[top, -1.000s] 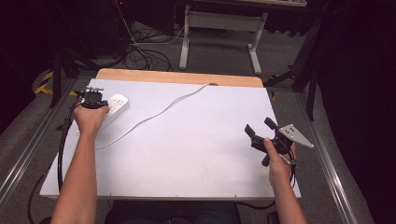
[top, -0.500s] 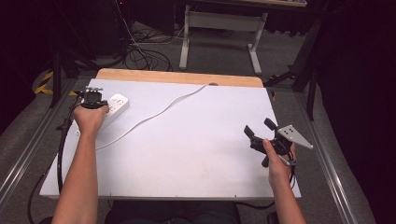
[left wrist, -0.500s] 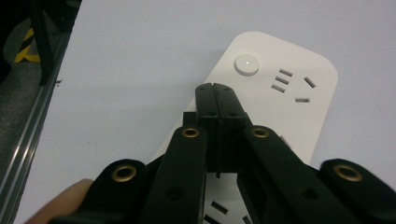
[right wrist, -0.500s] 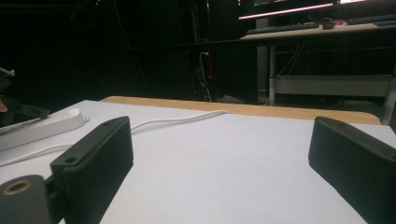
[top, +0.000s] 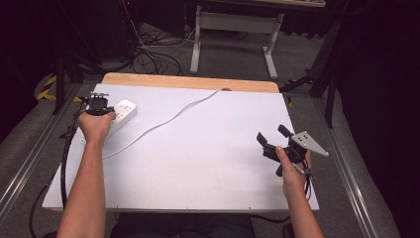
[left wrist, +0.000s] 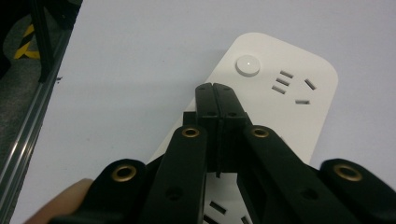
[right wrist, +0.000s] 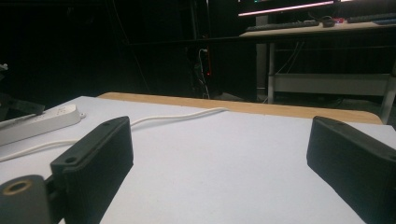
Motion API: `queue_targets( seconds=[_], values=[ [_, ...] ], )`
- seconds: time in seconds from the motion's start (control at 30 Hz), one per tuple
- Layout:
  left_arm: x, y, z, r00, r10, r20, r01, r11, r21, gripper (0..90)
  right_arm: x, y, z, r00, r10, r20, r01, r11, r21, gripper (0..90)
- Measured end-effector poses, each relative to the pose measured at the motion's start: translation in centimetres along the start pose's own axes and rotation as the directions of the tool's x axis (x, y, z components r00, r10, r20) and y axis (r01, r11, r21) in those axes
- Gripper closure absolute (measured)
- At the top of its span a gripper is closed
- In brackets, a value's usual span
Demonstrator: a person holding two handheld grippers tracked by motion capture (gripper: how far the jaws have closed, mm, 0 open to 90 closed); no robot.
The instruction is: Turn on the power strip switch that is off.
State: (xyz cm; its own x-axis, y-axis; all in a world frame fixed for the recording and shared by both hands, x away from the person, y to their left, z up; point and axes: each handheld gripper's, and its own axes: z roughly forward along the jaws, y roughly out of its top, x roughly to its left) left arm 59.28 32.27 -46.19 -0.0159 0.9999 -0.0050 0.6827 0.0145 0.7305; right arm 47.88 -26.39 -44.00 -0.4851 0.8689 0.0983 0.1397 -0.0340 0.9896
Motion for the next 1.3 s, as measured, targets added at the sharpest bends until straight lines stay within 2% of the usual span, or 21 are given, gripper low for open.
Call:
queue_targets(
  seconds=[0.1, 0.2, 0.33, 0.53, 0.7, 0.9, 1.0, 1.1, 1.2, 1.3],
  values=[
    [0.0, 0.0, 0.0, 1.0, 0.006, -0.001, -0.006, 1.0, -0.003, 90.0, 0.0, 0.0, 0.0, 1.0, 0.004, 0.001, -0.004, 1.0, 0.001, 7.5],
    [0.3, -0.1, 0.0, 0.9996, -0.025, 0.013, 0.025, 0.9997, -0.008, 90.0, 0.0, -0.1, 0.1, 1.0, 0.0, -0.006, 0.0, 1.0, 0.005, 7.5],
    [0.5, 0.0, 0.0, 0.9987, -0.04, 0.03, 0.04, 0.9992, -0.001, 90.0, 0.2, -0.1, 0.2, 0.9999, 0.003, -0.012, -0.003, 1.0, 0.01, 7.5],
    [0.5, 0.1, 0.0, 0.9991, -0.032, 0.027, 0.032, 0.9995, -0.003, 90.0, 0.1, -0.1, 0.2, 0.9999, 0.01, -0.012, -0.01, 1.0, 0.011, 7.5],
    [1.1, 0.2, 0.0, 0.9956, -0.064, 0.068, 0.065, 0.9979, -0.004, 89.8, 0.1, -0.2, 0.3, 0.9998, 0.011, -0.017, -0.011, 1.0, 0.015, 7.5],
    [0.9, 0.2, 0.0, 0.9975, -0.046, 0.054, 0.046, 0.9989, -0.008, 89.8, 0.2, -0.2, 0.4, 0.9997, 0.01, -0.02, -0.009, 1.0, 0.024, 7.6],
    [0.9, 0.2, 0.0, 0.9973, -0.051, 0.053, 0.052, 0.9986, -0.008, 89.7, 0.2, -0.2, 0.4, 0.9998, 0.01, -0.018, -0.01, 1.0, 0.025, 7.6],
    [0.9, 0.0, 0.1, 0.9971, -0.049, 0.058, 0.051, 0.9982, -0.032, 89.6, 0.2, -0.2, 0.3, 0.9998, 0.009, -0.018, -0.009, 1.0, 0.024, 7.6],
    [1.1, -0.4, 0.3, 0.9926, -0.087, 0.084, 0.093, 0.9934, -0.068, 89.5, 0.2, -0.2, 0.2, 0.9998, 0.009, -0.02, -0.009, 1.0, 0.023, 7.6],
    [1.2, -0.7, 0.3, 0.9881, -0.107, 0.111, 0.117, 0.989, -0.09, 89.6, 0.0, -0.2, 0.1, 0.9998, 0.015, -0.014, -0.015, 1.0, 0.019, 7.6]
  ],
)
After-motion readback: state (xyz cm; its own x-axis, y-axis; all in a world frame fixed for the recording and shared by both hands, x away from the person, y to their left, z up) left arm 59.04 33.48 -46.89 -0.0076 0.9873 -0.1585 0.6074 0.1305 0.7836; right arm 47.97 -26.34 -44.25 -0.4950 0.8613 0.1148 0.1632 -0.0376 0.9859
